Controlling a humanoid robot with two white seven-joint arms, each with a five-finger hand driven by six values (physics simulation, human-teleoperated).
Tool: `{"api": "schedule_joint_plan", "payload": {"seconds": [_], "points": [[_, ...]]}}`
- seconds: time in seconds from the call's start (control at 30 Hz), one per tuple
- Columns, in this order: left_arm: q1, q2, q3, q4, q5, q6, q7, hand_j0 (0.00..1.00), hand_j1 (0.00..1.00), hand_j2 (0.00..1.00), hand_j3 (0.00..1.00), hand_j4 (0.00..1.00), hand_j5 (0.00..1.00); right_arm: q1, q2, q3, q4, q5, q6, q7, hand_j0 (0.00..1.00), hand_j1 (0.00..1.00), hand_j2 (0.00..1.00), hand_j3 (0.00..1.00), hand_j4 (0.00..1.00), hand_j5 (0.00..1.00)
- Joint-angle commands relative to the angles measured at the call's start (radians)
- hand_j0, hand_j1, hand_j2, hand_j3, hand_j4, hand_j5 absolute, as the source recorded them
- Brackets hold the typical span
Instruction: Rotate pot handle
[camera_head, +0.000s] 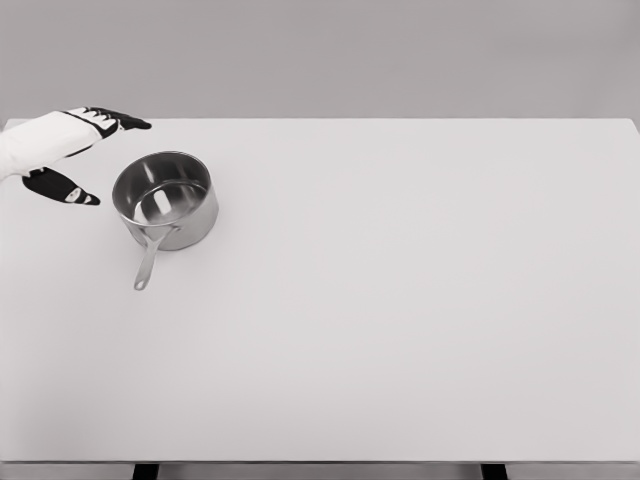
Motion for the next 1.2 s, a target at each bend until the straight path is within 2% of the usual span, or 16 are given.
{"api": "schedule_joint_plan", "payload": {"seconds": [0.0,0.07,0.2,0.33,0.37,0.43,0.47,0.5,0.53,0.6,0.63,0.7,0.93,1.03,1.1,1.17], "points": [[0.000,-0.002,0.001,-0.001,0.002,0.001,-0.003,1.00,1.00,1.00,1.00,1.00,1.00,0.000,0.000,0.002,0.003,0.000,0.000,0.003,1.00,1.00,1.00,1.00,1.00,1.00],[0.000,-0.002,0.000,-0.003,0.002,0.001,-0.003,1.00,1.00,1.00,1.00,1.00,1.00,0.002,0.000,0.000,0.004,0.000,0.006,-0.003,1.00,1.00,1.00,1.00,1.00,1.00],[-0.023,-0.003,0.003,-0.015,-0.047,0.010,-0.025,1.00,1.00,1.00,1.00,1.00,1.00,0.009,0.000,0.000,0.006,0.000,0.006,-0.004,1.00,1.00,1.00,1.00,1.00,1.00],[-0.038,-0.002,0.001,-0.109,-0.041,0.010,-0.025,1.00,1.00,1.00,1.00,1.00,1.00,0.009,0.000,0.000,0.006,0.000,0.007,-0.004,1.00,1.00,1.00,1.00,1.00,1.00],[-0.064,0.015,-0.020,-0.141,0.014,0.007,-0.025,1.00,1.00,1.00,1.00,1.00,1.00,0.009,0.000,0.000,0.006,0.000,0.007,-0.004,1.00,1.00,1.00,1.00,1.00,1.00],[-0.144,0.090,-0.170,-0.147,0.285,0.014,-0.025,1.00,1.00,1.00,1.00,1.00,1.00,0.009,0.000,0.000,0.006,0.000,0.007,-0.004,1.00,1.00,1.00,1.00,1.00,1.00],[-0.164,0.105,-0.200,-0.146,0.317,0.011,-0.025,1.00,1.00,1.00,1.00,1.00,1.00,0.009,0.000,0.000,0.006,0.000,0.007,-0.004,1.00,1.00,1.00,1.00,1.00,1.00],[-0.199,0.135,-0.256,-0.158,0.315,-0.023,-0.025,1.00,1.00,1.00,1.00,1.00,1.00,0.009,0.000,0.000,0.006,0.000,0.007,-0.004,1.00,1.00,1.00,1.00,1.00,1.00],[-0.235,0.126,-0.310,-0.156,0.314,-0.061,-0.025,1.00,1.00,1.00,1.00,1.00,1.00,0.009,0.000,0.000,0.006,0.000,0.007,-0.004,1.00,1.00,1.00,1.00,1.00,1.00],[-0.340,0.067,-0.479,-0.187,0.312,-0.097,-0.025,1.00,1.00,1.00,1.00,1.00,1.00,0.009,0.000,0.000,0.006,0.000,0.007,-0.004,1.00,1.00,1.00,1.00,1.00,1.00],[-0.348,0.047,-0.513,-0.190,0.312,-0.112,-0.025,1.00,1.00,1.00,1.00,1.00,1.00,0.009,0.000,0.000,0.006,0.000,0.007,-0.004,1.00,1.00,1.00,1.00,1.00,1.00],[-0.344,0.015,-0.531,-0.195,0.312,-0.125,-0.025,1.00,1.00,1.00,1.00,1.00,1.00,0.009,0.000,0.000,0.006,0.000,0.007,-0.004,1.00,1.00,1.00,1.00,1.00,1.00],[-0.279,0.049,-0.537,-0.193,0.309,-0.180,-0.025,1.00,1.00,1.00,1.00,1.00,1.00,0.009,0.000,0.000,0.006,0.000,0.006,-0.004,1.00,1.00,1.00,1.00,1.00,1.00],[-0.272,0.118,-0.528,-0.195,0.282,-0.180,-0.025,1.00,1.00,1.00,1.00,1.00,1.00,0.009,0.000,0.000,0.006,0.000,0.007,-0.004,1.00,1.00,1.00,1.00,1.00,1.00],[-0.253,0.124,-0.528,-0.196,0.266,-0.180,-0.025,1.00,1.00,1.00,1.00,1.00,1.00,0.009,0.000,0.000,0.006,0.000,0.006,-0.004,1.00,1.00,1.00,1.00,1.00,1.00],[-0.252,0.122,-0.528,-0.195,0.208,-0.180,-0.025,1.00,1.00,1.00,1.00,1.00,1.00,0.009,0.000,0.000,0.006,0.000,0.007,-0.004,1.00,1.00,1.00,1.00,1.00,1.00]]}}
